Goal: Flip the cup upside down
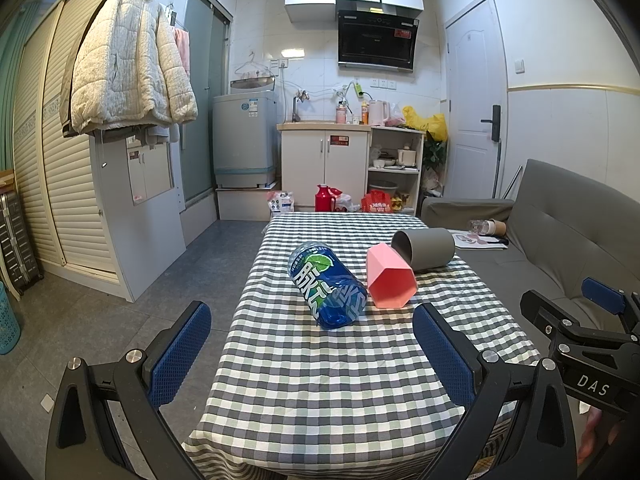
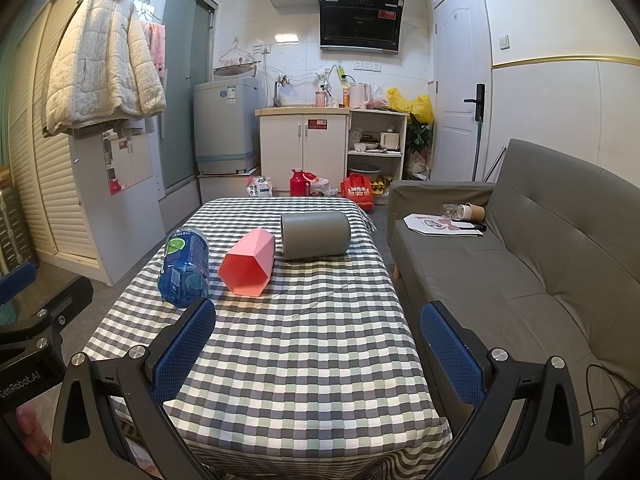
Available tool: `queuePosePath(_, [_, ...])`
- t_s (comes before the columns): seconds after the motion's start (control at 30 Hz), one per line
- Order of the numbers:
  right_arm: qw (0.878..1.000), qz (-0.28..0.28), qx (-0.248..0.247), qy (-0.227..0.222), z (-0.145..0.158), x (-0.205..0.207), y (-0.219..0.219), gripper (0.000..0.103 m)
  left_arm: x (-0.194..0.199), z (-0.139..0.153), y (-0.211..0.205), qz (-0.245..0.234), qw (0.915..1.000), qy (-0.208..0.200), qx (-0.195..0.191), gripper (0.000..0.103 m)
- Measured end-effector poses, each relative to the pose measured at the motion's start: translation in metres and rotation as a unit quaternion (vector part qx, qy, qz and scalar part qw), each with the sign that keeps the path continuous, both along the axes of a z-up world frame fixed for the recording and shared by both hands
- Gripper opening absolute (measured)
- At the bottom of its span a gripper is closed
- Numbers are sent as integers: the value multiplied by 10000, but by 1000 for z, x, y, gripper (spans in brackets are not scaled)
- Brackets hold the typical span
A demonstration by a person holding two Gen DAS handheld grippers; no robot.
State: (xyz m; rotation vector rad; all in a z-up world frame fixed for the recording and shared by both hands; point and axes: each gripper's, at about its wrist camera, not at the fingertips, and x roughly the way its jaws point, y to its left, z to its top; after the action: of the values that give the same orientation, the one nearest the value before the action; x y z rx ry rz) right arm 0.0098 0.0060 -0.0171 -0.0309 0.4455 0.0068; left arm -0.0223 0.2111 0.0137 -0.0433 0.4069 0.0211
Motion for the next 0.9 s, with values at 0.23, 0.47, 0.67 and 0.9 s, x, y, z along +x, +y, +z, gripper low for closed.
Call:
queuePosePath(0.23, [10000, 0, 4, 0, 0, 0, 0, 103, 0, 0, 0, 0, 10000, 0, -1, 103])
queuePosePath(0.47, [10000, 4, -1, 6, -1, 1, 0, 103, 1, 0, 1, 1, 10000, 3, -8, 103])
queuePosePath(0.67, [10000, 5, 3, 12, -1, 0, -1, 103, 1, 1, 2, -2, 10000, 14, -10, 103])
queuePosePath(0.9, [10000, 25, -29, 14, -1, 0, 3, 103, 2, -1, 4, 53, 9999, 59, -80, 103])
